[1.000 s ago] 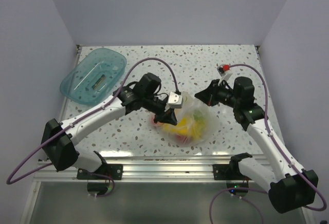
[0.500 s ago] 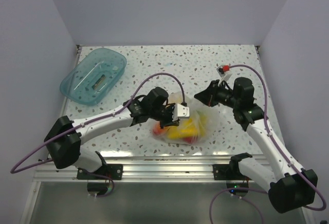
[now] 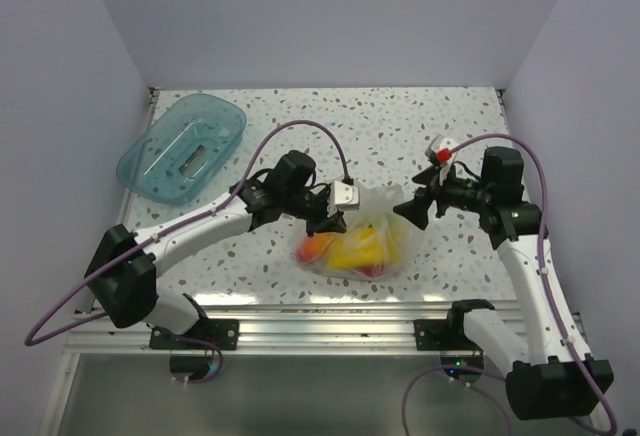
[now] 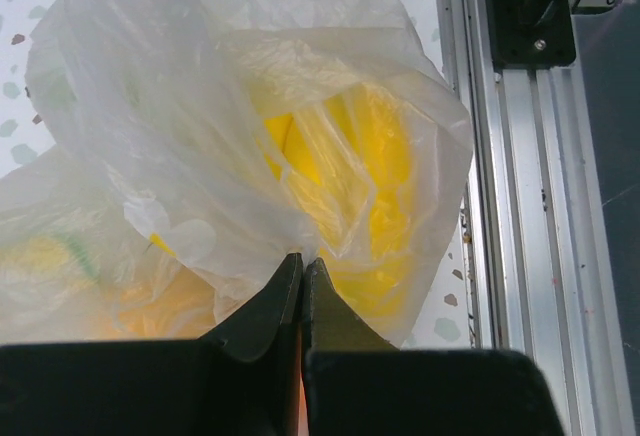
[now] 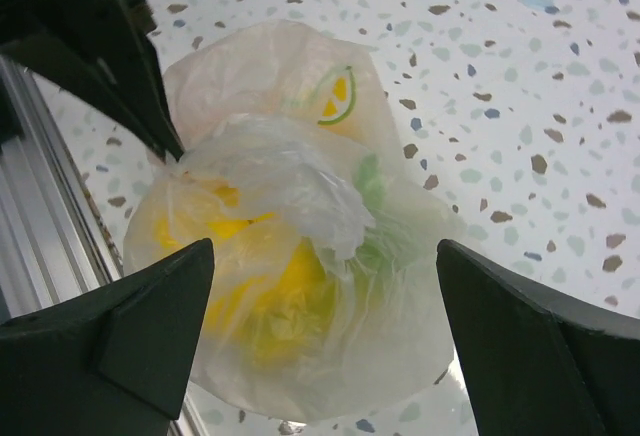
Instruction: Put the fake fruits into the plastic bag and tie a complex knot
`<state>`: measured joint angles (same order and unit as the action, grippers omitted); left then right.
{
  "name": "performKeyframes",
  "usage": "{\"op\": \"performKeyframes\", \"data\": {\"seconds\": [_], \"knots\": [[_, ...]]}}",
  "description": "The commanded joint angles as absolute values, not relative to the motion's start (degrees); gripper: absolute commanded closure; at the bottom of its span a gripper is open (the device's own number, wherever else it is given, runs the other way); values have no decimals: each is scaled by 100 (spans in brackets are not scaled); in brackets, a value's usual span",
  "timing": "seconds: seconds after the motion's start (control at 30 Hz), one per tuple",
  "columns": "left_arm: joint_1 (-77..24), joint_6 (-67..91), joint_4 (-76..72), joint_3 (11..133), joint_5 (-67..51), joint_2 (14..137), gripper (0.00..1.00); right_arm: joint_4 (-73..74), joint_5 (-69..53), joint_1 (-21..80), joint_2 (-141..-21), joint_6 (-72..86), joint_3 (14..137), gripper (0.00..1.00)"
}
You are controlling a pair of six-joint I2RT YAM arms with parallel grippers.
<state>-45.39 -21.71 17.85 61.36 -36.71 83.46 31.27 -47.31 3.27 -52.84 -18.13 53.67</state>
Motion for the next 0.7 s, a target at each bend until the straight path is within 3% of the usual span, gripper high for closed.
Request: {"op": "performKeyframes", "data": {"seconds": [0.0,0.13,0.4,0.53,0.57,0.63,0.67], "knots": [[-4526,-2259,1960,6398,-4087,8270,100,3744,-5720,316,-5378,-3787,5335,4],[-4518,-2346,2109,6512,-4157,8288,100,3359,-6223,491,-5843,-4008,5282,2],[-4491,-2478,2329,6662,-4438,8341,100,2111,-5564,1510,-6029,-3964,4843,2],[-4482,-2522,2417,6724,-4561,8385,100,2293,-5353,1775,-6371,-4375,4948,12],[-4474,-2531,2443,6741,-4544,8385,100,2320,-5309,1845,-6494,-4516,4966,30],[-4352,-2435,2435,6802,-4535,8420,100,2381,-5169,1959,-6740,-4544,5035,55],[-4281,-2382,2461,6907,-4544,8437,100,2425,-5081,1995,-6820,-4457,5097,83]]}}
